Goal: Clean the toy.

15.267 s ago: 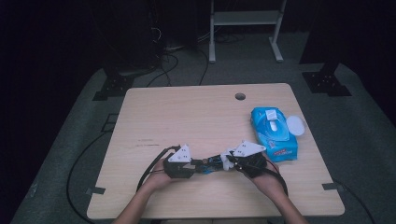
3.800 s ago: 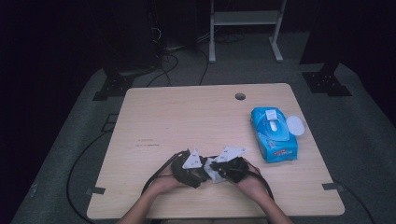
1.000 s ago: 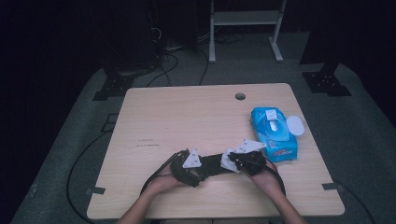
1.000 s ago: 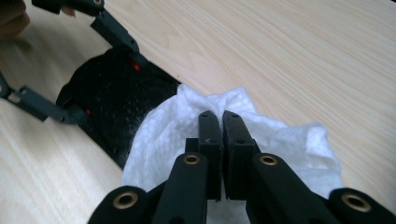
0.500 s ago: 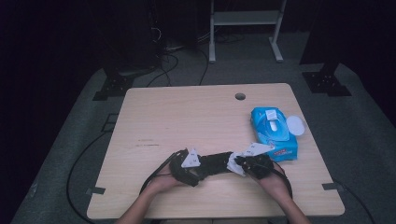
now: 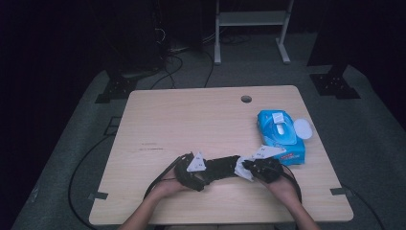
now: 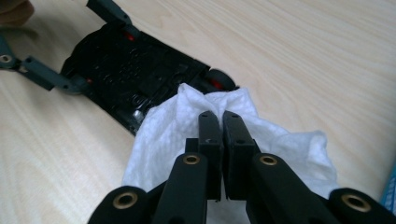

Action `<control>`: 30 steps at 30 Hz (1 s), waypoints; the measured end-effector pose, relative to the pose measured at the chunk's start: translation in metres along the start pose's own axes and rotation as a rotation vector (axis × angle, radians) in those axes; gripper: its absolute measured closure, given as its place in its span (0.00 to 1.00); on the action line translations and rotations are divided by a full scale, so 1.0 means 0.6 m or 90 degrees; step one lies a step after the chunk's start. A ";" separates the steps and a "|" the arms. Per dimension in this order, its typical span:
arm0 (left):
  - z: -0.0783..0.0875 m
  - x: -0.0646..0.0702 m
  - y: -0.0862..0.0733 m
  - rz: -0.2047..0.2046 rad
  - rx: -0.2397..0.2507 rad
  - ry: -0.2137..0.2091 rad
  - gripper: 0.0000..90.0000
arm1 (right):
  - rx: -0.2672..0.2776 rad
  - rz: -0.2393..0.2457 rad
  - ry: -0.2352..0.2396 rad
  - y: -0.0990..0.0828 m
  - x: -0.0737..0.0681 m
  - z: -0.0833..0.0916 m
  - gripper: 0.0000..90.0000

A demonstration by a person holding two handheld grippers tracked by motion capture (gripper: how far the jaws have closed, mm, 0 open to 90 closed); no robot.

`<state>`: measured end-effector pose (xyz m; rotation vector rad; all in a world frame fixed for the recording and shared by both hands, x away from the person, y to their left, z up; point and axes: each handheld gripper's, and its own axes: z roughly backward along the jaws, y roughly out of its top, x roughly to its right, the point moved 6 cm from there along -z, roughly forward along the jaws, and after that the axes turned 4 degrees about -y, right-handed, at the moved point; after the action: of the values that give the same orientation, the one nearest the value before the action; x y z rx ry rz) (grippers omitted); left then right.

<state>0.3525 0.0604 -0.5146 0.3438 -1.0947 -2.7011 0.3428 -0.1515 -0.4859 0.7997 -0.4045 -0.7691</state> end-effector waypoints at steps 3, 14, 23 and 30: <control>0.000 0.000 0.001 -0.001 -0.004 0.001 0.27 | 0.004 0.009 0.015 0.000 -0.011 0.000 0.97; 0.001 0.000 0.000 0.001 0.001 -0.004 0.27 | -0.002 0.011 0.022 -0.008 -0.012 0.005 0.97; -0.002 0.003 0.002 -0.004 0.002 -0.002 0.27 | 0.024 0.008 -0.003 0.047 -0.017 -0.033 0.97; -0.001 0.001 0.002 0.008 0.012 -0.011 0.27 | 0.018 -0.009 -0.040 0.033 0.010 -0.029 0.97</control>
<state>0.3522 0.0594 -0.5143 0.3161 -1.1248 -2.6884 0.3659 -0.1384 -0.4815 0.8068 -0.4675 -0.8042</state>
